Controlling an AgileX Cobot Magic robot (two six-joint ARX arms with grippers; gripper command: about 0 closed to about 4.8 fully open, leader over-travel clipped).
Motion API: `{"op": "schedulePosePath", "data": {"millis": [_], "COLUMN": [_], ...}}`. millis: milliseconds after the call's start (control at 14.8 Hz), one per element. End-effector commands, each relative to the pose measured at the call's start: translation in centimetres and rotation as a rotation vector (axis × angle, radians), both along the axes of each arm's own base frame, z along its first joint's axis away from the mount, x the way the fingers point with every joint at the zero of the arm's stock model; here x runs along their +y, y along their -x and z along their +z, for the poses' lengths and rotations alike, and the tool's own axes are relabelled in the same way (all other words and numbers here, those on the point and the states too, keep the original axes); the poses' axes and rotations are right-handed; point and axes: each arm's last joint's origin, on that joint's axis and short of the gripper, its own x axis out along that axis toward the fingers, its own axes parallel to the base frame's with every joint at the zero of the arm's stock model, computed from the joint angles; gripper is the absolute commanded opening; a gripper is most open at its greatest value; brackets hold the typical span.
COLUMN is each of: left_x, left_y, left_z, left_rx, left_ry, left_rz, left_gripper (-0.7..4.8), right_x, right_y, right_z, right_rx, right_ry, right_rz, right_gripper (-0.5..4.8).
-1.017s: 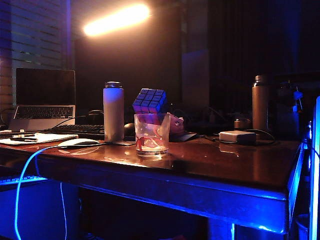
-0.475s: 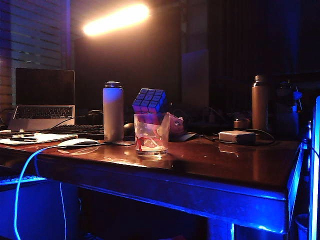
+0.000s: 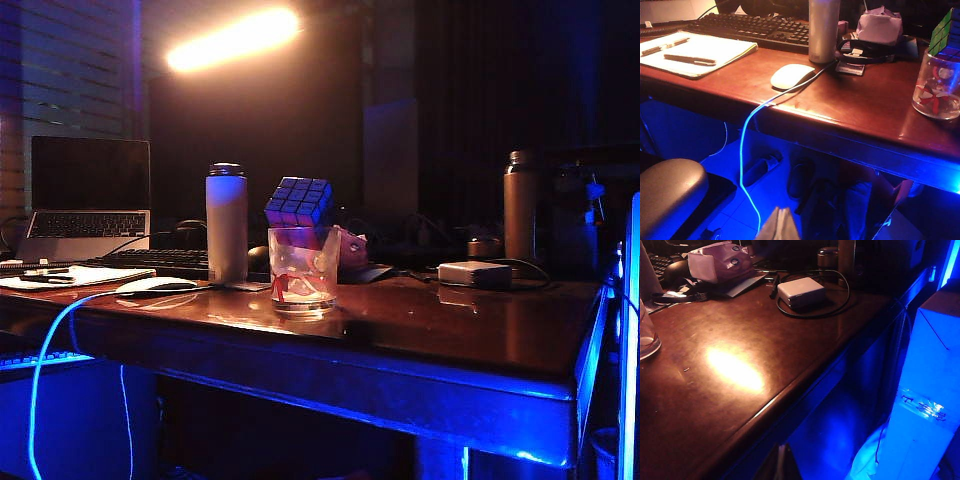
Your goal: Stack the Rubik's Cube on top of the glass cup.
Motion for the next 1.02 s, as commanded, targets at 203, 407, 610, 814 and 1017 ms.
{"op": "schedulePosePath", "data": {"millis": [203, 407, 610, 814, 1017], "left_x": [0.69, 0.47, 0.47, 0.47, 0.47], "left_y": [0.01, 0.00, 0.00, 0.00, 0.00], "left_z": [-0.57, -0.60, -0.55, -0.55, -0.55], "left_rx": [0.039, 0.042, 0.037, 0.037, 0.037], "left_ry": [-0.034, -0.023, -0.022, -0.022, -0.022], "left_rz": [0.230, 0.157, 0.155, 0.155, 0.155], "left_gripper": [-0.02, -0.02, -0.02, -0.02, -0.02], "right_x": [0.01, 0.01, 0.01, 0.01, 0.01], "right_y": [0.00, 0.00, 0.00, 0.00, 0.00], "right_z": [-0.14, -0.14, -0.14, -0.14, -0.14], "right_rx": [0.006, 0.006, 0.006, 0.006, 0.006], "right_ry": [-0.003, -0.003, -0.003, -0.003, -0.003], "right_rz": [0.001, 0.001, 0.001, 0.000, 0.001], "right_gripper": [-0.05, -0.05, -0.05, -0.05, -0.05]}}
